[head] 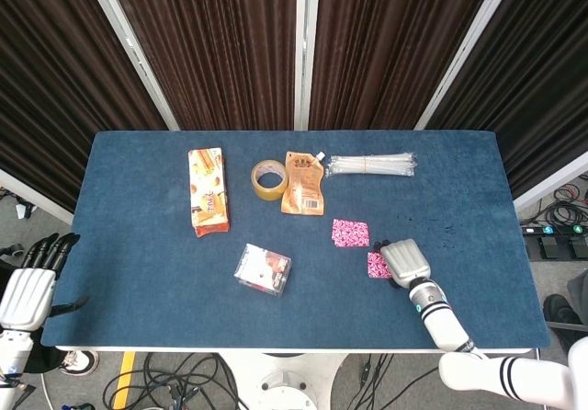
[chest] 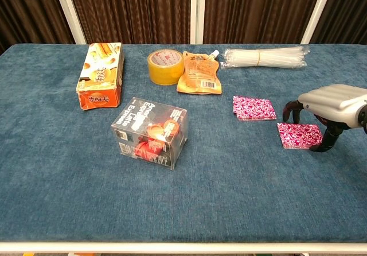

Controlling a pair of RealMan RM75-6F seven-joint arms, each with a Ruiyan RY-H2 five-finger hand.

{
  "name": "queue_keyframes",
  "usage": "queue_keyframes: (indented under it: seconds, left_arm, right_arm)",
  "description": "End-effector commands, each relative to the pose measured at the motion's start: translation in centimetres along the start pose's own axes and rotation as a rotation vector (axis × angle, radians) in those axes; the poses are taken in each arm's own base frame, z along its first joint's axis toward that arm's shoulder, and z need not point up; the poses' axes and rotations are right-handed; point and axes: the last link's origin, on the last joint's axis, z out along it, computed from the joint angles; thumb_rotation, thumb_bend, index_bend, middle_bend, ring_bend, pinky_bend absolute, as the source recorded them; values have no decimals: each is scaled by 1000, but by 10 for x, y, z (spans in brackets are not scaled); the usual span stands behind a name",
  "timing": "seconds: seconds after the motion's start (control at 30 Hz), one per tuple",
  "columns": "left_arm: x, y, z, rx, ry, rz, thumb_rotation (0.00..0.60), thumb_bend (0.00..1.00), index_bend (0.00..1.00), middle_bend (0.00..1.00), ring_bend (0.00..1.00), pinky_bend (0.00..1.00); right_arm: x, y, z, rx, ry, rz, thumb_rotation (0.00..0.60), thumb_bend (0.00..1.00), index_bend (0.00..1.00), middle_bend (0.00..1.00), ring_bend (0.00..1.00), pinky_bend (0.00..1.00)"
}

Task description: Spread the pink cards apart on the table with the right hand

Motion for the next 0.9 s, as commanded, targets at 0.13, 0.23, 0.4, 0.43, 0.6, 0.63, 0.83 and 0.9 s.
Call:
queue_keyframes:
  seconds: [0.13, 0.23, 0.4, 0.43, 0.6, 0.63, 0.83, 0.9]
  left_arm:
    - [-1, 0, -1, 2, -3, 0, 600, 0, 73, 71, 0, 97]
    - [-1, -1, -1, 3, -4, 1, 600, 0, 73, 71, 0, 97]
    - [-1, -1, -1, 3, -2, -1, 600, 0, 73, 71, 0, 97]
    - [-1, -1, -1, 3, -2, -1, 600, 0, 73, 71, 0, 97]
    - [-1, -2, -1, 4, -4, -1, 600, 0, 73, 71, 0, 97]
    - [-1, -2, -1, 5, -5, -1, 600, 0, 73, 71, 0, 97]
    - [-2, -2, -1, 6, -6, -1, 600, 0, 73, 71, 0, 97]
    - [-2, -2, -1, 7, -7, -1, 600, 0, 73, 71, 0, 97]
  right_arm:
    - [-2, -1, 1, -3, -11, -1, 600, 123, 270, 310, 756, 855]
    - [-2, -1, 2, -5, -14, -1, 600, 123, 279, 319, 756, 855]
    - [-3, -2, 3, -6, -7, -4, 600, 144, 302, 335, 756, 855]
    - [-3, -2, 3, -6, -5, -3, 600, 150, 307, 339, 756, 855]
    - [-3, -1, 3, -10, -2, -6, 600, 151, 319, 349, 756, 855]
    - [-3, -1, 3, -11, -2, -6, 600, 152, 322, 351, 756, 855]
    - [-3, -2, 2, -11, 0, -6, 600, 157, 346, 372, 756, 855]
    - [-4, -2, 1, -12, 3, -8, 600, 159, 359, 383, 756, 855]
